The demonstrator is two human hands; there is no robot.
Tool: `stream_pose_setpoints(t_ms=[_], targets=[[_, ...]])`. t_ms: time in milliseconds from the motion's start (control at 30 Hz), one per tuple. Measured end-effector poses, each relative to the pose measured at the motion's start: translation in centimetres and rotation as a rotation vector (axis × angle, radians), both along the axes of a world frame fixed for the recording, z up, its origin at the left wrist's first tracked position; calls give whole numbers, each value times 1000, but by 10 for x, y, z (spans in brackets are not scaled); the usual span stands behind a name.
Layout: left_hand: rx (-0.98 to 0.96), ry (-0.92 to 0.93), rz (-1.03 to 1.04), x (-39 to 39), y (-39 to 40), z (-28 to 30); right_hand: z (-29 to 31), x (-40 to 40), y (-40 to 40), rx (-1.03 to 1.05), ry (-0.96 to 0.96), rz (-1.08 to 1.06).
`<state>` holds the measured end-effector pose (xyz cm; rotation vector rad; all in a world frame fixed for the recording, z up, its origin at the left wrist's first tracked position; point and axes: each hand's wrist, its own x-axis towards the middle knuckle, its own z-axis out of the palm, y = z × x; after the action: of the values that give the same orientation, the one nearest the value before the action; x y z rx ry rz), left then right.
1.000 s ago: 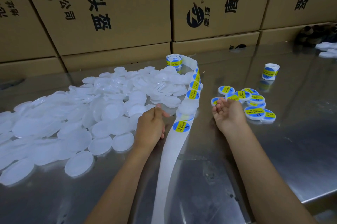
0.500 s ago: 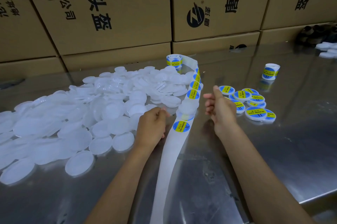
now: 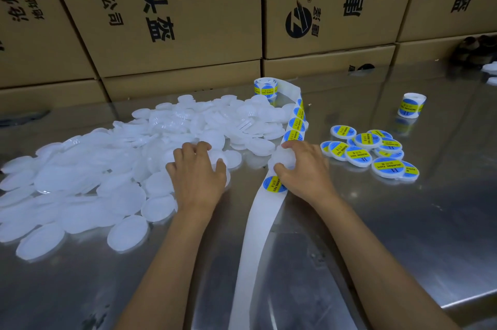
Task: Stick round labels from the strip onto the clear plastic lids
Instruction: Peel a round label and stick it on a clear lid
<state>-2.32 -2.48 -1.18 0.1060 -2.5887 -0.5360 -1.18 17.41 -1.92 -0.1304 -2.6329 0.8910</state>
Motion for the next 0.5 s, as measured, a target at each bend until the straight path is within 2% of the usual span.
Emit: stream_pose_setpoints(t_ms=[67, 167, 367, 500], targets=[[-4, 43, -36, 2, 4, 0, -1, -1, 1, 25, -57, -11], [15, 80, -109, 5, 13, 1, 0, 0, 0, 13, -32, 19], [92, 57, -346, 11, 28, -3, 1, 2, -8, -156, 36, 152], [187, 10, -489, 14, 33, -4, 5, 3, -17, -385, 99, 221]])
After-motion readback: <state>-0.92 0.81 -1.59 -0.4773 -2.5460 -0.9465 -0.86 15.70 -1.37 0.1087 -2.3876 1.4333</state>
